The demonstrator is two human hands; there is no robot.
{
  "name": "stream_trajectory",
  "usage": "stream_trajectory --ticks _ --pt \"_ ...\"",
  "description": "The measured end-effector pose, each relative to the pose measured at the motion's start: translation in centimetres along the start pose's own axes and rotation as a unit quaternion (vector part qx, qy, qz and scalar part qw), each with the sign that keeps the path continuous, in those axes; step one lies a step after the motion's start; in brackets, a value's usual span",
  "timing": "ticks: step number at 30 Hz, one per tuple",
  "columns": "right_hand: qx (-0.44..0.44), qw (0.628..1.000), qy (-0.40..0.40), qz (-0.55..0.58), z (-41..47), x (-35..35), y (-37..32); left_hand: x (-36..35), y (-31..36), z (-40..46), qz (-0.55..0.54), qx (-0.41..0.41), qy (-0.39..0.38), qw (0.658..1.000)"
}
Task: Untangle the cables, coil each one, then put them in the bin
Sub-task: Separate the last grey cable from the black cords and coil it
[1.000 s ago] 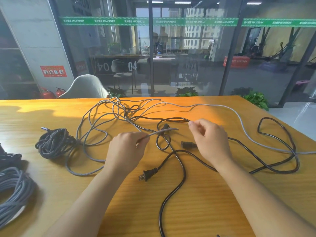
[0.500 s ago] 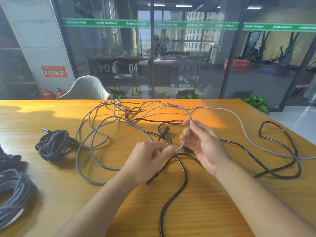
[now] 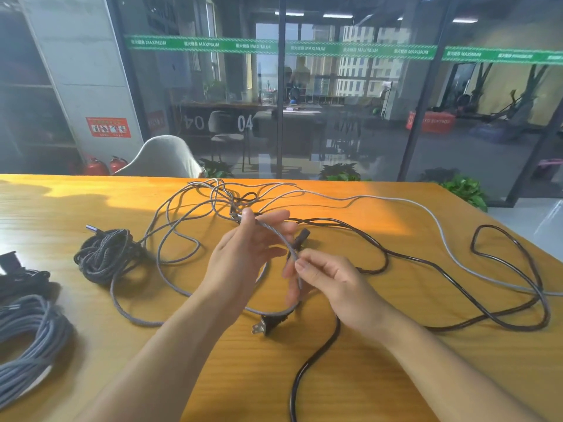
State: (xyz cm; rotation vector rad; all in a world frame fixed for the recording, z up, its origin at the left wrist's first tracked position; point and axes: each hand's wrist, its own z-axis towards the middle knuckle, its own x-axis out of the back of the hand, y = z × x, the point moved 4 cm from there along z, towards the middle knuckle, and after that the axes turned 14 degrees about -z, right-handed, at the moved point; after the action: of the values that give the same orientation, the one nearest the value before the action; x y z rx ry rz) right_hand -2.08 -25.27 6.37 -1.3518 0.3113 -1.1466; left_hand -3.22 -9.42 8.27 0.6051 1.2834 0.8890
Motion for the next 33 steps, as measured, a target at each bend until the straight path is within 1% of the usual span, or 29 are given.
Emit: stream_trajectory --ticks 2,5,7,9,11,13,16,18,20,21,23,28,31,33 --pt "0.008 0.999 -0.054 0.0 -0.2 -0.6 -0.4 -0.5 0.1 -0.2 -0.026 0.025 -0.01 0.999" --pt "0.024 0.993 -0.117 -0.016 -0.6 -1.3 -0.8 -1.3 0.3 -0.3 -0.065 0.057 -0.053 0.995" --pt "0.023 0.989 -0.136 -0.049 -0.8 -1.6 -0.7 -1.8 0.8 -0.7 -0.087 0.075 -0.081 0.99" --pt "0.031 0.982 -0.135 -0.127 -0.8 -1.5 -0.6 -2.4 1.2 -1.3 -0.089 0.092 -0.101 0.987" --pt "0.058 0.967 -0.112 -0.223 -0.6 -0.9 -0.6 -2.9 1.6 -1.7 -0.09 0.107 -0.12 0.983" --pt "0.109 0.948 -0.078 -0.29 -0.1 0.0 -0.7 -3.2 1.8 -2.1 -0.089 0.118 -0.134 0.98" --pt "0.139 0.906 -0.039 -0.398 0.5 1.2 0.1 -3.1 1.6 -2.4 -0.102 0.15 -0.166 0.969" --pt "0.163 0.867 -0.018 -0.471 0.7 1.7 0.5 -3.0 1.5 -2.5 -0.136 0.185 -0.223 0.947" --pt "0.195 0.828 0.0 -0.526 0.9 2.0 0.5 -3.0 1.9 -2.7 -0.18 0.224 -0.294 0.912" --pt "0.207 0.815 0.008 -0.541 1.0 2.2 0.5 -2.9 2.1 -2.8 -0.194 0.237 -0.32 0.897" --pt "0.215 0.805 0.033 -0.552 1.2 3.1 0.4 -2.4 2.5 -2.6 -0.198 0.251 -0.34 0.884" --pt "0.169 0.804 0.118 -0.558 1.2 7.2 1.3 -1.2 2.7 -2.1 -0.179 0.264 -0.339 0.885" --pt "0.152 0.803 0.183 -0.546 0.7 9.6 1.6 -0.9 2.6 -2.1 -0.172 0.272 -0.344 0.882" --pt "0.147 0.807 0.229 -0.525 0.2 10.4 1.2 -0.8 2.2 -2.1 -0.142 0.269 -0.333 0.893"
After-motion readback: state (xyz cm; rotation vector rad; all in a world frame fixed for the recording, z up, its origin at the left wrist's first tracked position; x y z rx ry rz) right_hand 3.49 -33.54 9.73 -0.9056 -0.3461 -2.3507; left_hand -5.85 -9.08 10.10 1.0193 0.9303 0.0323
